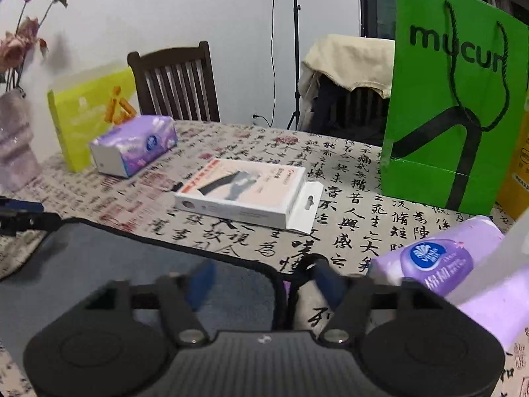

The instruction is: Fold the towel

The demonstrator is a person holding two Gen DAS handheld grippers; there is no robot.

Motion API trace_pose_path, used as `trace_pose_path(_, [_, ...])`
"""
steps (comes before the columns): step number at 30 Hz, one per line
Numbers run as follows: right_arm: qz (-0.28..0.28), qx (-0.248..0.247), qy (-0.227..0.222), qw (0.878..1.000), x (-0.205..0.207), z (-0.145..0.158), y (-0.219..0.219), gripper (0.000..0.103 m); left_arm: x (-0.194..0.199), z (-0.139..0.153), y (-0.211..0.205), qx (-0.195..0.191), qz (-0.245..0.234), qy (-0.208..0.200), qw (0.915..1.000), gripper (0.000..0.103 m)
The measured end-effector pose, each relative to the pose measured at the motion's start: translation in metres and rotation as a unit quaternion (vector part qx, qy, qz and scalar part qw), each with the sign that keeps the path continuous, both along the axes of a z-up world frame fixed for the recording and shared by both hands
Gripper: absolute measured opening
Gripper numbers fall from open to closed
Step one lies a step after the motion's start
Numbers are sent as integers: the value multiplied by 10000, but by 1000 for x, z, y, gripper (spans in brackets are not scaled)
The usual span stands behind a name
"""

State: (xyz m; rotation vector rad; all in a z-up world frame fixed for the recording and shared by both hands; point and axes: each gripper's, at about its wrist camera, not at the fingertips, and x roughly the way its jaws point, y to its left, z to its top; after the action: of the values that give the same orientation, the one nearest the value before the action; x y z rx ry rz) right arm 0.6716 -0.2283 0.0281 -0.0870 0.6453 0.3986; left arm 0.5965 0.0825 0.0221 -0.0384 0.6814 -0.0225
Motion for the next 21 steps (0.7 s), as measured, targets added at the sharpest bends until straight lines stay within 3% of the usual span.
trace_pose_path(1, [-43,6,-27,10000,-4,4,0,83,-6,3,-1,16,-12,-28,10000,100])
trace_pose_path(2, [-103,29,-52,9999,-10,8,-1,86,-12,7,-3,44,-11,-78,10000,102])
trace_pose_path(5, [-59,188,-105,9998,-28,22,-4,89,-31,16,-8,172,-68,-173,9997,103])
trace_pose_path(7, [-54,253,-183,9995,-42,30,-5,100,-46,22,-11,237,-51,-233,9994,103])
trace_pose_path(21, [-322,144,-626,9974,-147,59,-6,103,-147,50,-21,229,128,-546,9982,103])
